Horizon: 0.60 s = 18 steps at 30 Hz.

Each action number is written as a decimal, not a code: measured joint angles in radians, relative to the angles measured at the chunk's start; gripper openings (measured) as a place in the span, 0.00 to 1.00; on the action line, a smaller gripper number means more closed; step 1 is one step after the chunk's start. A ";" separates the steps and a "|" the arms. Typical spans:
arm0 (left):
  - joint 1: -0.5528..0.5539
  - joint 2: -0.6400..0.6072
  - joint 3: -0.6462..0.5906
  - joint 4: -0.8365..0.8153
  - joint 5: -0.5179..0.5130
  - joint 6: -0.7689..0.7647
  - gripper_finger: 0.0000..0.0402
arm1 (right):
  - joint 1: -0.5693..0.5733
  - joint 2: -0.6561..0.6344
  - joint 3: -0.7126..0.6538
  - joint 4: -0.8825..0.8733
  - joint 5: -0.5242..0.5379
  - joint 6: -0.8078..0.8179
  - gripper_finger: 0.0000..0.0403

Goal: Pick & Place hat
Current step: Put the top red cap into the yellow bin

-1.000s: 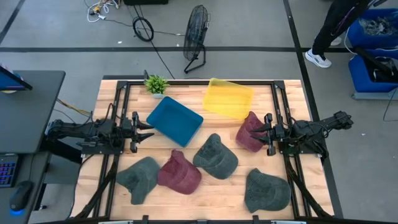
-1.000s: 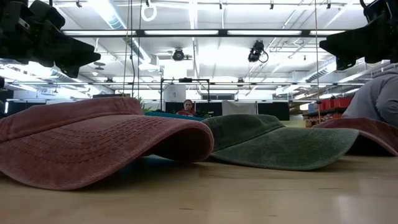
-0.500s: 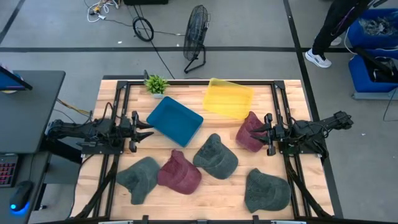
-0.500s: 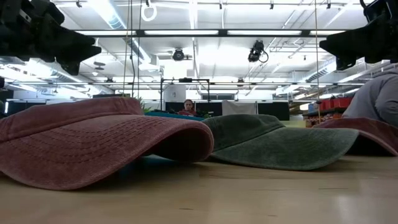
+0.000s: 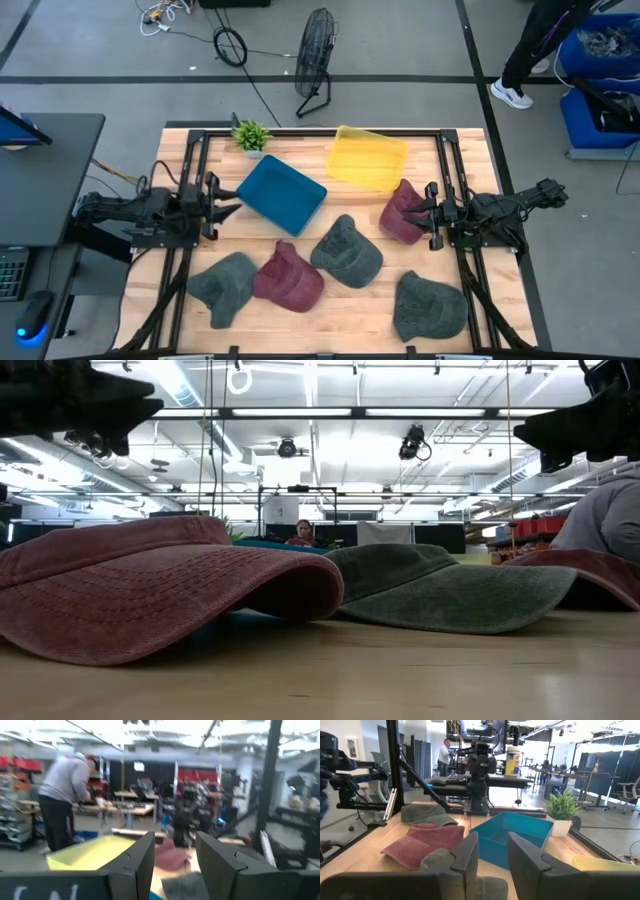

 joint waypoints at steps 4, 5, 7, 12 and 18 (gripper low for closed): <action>0.000 0.000 0.000 0.018 0.016 -0.015 0.37 | 0.000 0.000 0.000 0.000 -0.003 0.035 0.26; 0.000 0.000 0.000 0.010 0.024 -0.047 0.37 | 0.000 0.000 0.000 0.002 -0.007 0.077 0.26; 0.000 0.001 0.000 -0.013 0.028 -0.141 0.37 | 0.000 0.000 0.000 0.025 0.010 0.128 0.26; 0.000 0.001 0.000 -0.083 -0.005 -0.298 0.37 | 0.000 0.000 0.000 0.050 0.026 0.143 0.26; 0.000 0.001 0.000 -0.097 -0.009 -0.424 0.37 | 0.000 0.000 0.000 0.064 0.070 0.019 0.26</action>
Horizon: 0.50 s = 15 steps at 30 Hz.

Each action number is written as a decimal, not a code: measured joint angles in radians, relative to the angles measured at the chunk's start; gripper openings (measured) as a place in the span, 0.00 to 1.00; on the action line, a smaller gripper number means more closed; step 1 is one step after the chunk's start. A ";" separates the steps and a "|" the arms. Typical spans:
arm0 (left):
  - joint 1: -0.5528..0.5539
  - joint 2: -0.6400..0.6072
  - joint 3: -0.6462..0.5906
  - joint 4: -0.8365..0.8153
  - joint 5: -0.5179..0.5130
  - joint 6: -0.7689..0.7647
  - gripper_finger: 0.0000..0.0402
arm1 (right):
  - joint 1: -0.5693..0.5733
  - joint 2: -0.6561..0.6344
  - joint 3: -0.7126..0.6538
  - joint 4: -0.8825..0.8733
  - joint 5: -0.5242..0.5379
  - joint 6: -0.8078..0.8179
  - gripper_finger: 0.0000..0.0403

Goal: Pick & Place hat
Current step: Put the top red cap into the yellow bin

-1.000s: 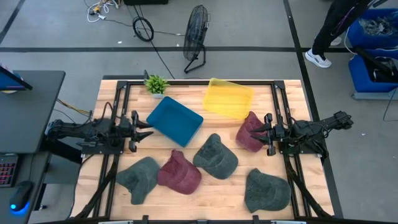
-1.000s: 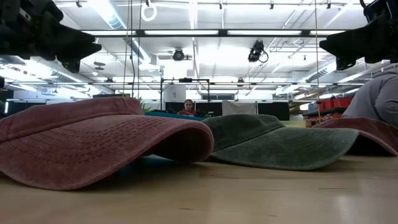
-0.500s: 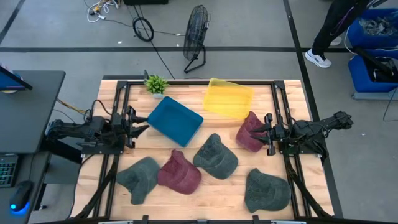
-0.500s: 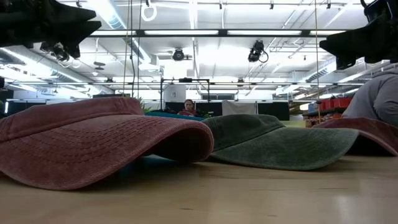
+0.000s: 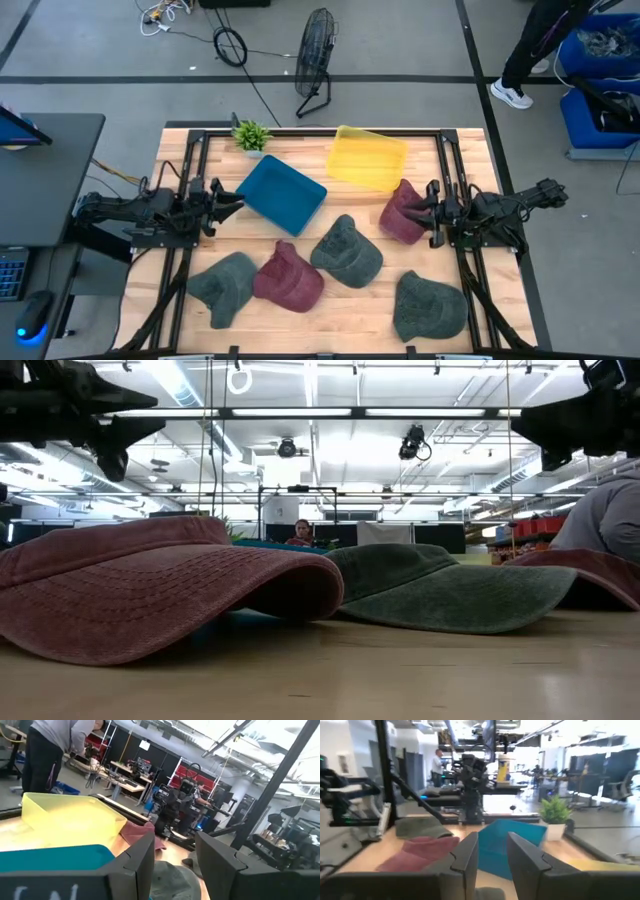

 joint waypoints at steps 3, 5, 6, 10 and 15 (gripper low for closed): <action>0.000 0.000 0.000 0.024 0.000 0.063 0.37 | 0.000 0.000 0.000 0.067 0.083 -0.129 0.26; 0.000 0.000 0.000 0.085 0.001 0.167 0.37 | -0.002 0.000 0.000 0.136 0.113 -0.178 0.26; 0.000 0.000 0.000 0.128 0.002 0.229 0.37 | -0.006 0.000 0.000 0.176 0.114 -0.189 0.26; 0.000 0.007 0.002 0.243 0.004 0.411 0.37 | -0.029 0.000 0.000 0.297 0.108 -0.233 0.26; 0.000 0.099 0.089 0.236 0.004 0.474 0.37 | -0.067 0.018 0.025 0.325 0.044 -0.219 0.30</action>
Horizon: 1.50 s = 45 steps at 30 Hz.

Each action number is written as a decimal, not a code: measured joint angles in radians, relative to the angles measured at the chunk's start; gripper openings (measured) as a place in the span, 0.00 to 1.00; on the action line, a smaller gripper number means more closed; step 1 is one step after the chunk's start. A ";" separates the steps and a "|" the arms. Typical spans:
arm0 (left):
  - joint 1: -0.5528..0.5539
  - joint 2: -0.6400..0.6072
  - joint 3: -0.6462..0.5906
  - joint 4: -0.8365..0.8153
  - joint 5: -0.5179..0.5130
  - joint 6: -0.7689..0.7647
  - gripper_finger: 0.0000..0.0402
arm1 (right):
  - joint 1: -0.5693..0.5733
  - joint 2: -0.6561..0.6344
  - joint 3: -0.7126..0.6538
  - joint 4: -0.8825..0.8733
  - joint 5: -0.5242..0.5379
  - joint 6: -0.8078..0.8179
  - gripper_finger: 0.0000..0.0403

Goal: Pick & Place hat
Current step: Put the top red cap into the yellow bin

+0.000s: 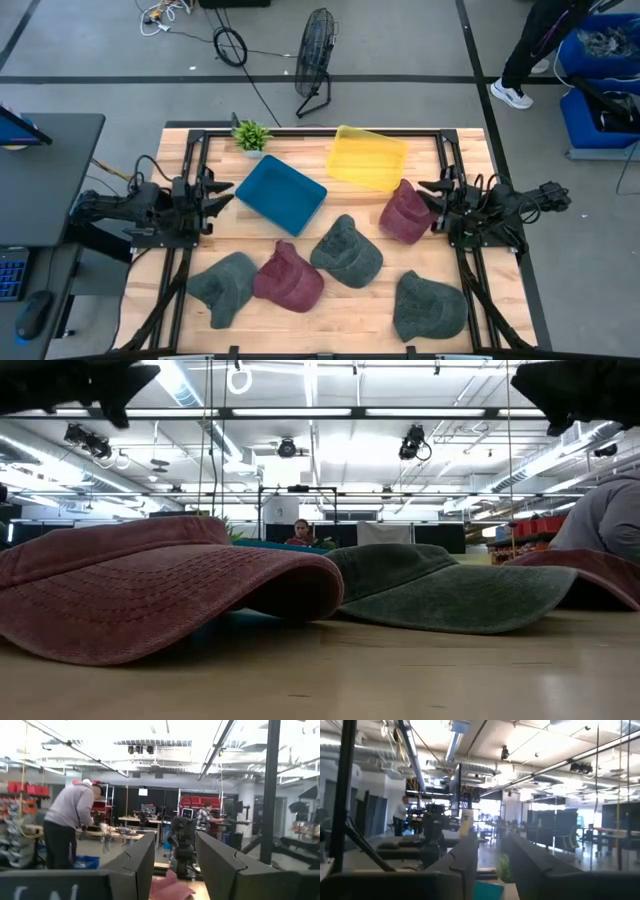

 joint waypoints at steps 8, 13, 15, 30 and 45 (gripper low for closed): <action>0.000 0.342 0.301 -0.165 -0.028 0.149 0.42 | -0.031 0.197 0.214 -0.220 -0.007 0.078 0.43; 0.013 0.532 0.405 -0.237 -0.041 0.163 0.52 | -0.031 0.373 0.361 -0.561 0.036 0.290 0.46; 0.029 0.590 0.424 -0.242 -0.085 0.165 0.56 | -0.031 0.428 0.394 -0.678 0.074 0.418 0.46; 0.190 0.728 0.447 -0.235 -0.244 0.206 0.63 | -0.031 0.671 0.357 -1.209 0.017 1.147 0.46; 0.196 0.727 0.447 -0.238 -0.243 0.206 0.63 | -0.056 0.762 0.244 -1.008 -0.039 1.330 0.10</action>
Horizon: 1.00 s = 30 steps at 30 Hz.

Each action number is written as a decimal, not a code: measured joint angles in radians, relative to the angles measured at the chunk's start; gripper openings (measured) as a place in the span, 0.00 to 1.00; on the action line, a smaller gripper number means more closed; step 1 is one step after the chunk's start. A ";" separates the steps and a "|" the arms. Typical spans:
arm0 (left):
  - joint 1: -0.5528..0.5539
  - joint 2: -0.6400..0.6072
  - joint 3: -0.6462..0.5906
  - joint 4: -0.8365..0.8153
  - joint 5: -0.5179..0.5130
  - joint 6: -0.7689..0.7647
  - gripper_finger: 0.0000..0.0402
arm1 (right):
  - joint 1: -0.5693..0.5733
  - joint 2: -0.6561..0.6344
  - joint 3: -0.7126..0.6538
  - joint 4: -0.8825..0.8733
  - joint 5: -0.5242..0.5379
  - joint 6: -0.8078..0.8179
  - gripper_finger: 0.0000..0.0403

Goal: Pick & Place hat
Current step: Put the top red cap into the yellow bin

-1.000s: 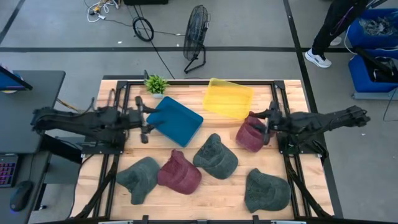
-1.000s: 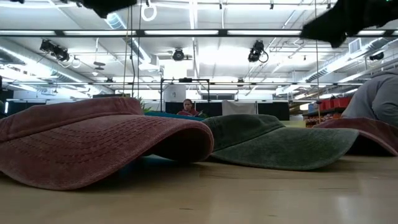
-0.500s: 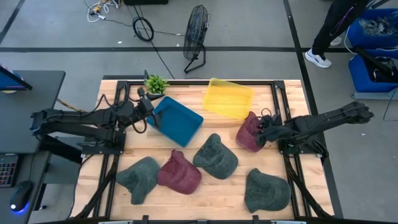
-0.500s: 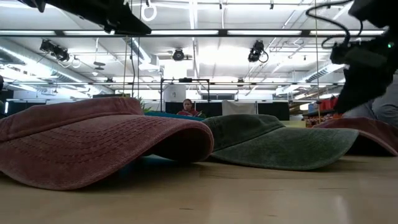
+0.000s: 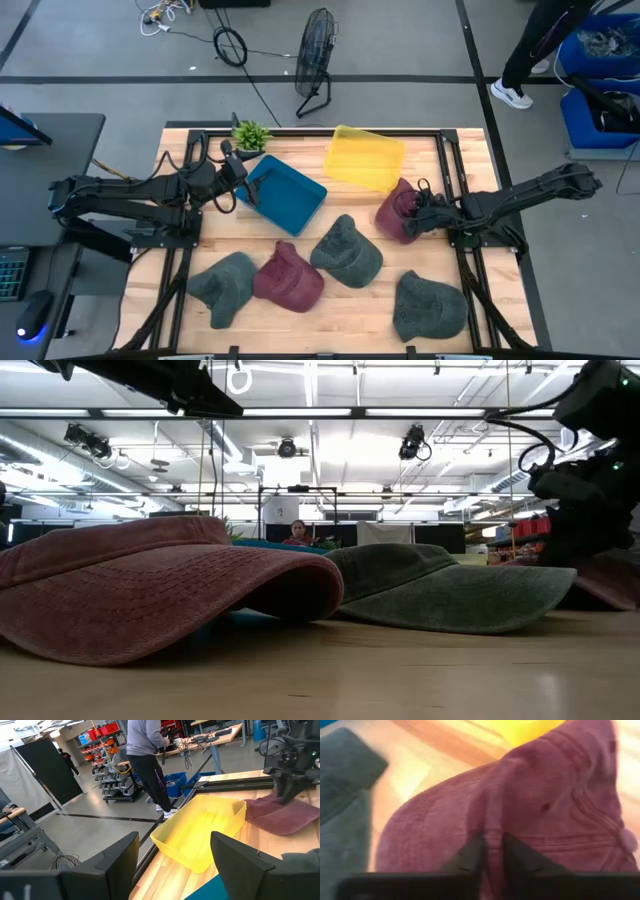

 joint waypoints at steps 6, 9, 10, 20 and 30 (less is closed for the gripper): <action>0.000 0.000 0.000 0.000 0.000 0.000 0.63 | 0.001 0.002 0.143 -0.082 -0.150 0.096 0.05; 0.000 0.000 0.000 0.000 0.000 0.000 0.63 | 0.001 0.001 0.267 -0.135 -0.142 0.079 0.02; 0.000 0.000 0.000 0.001 0.000 -0.001 0.63 | 0.001 0.001 0.306 -0.146 -0.123 0.060 0.02; 0.000 0.000 -0.001 0.044 0.000 -0.022 0.63 | -0.029 0.004 0.497 -0.047 0.642 -0.291 0.02; 0.000 -0.001 -0.001 0.070 0.000 -0.022 0.63 | -0.258 0.172 0.379 0.275 0.893 -0.193 0.02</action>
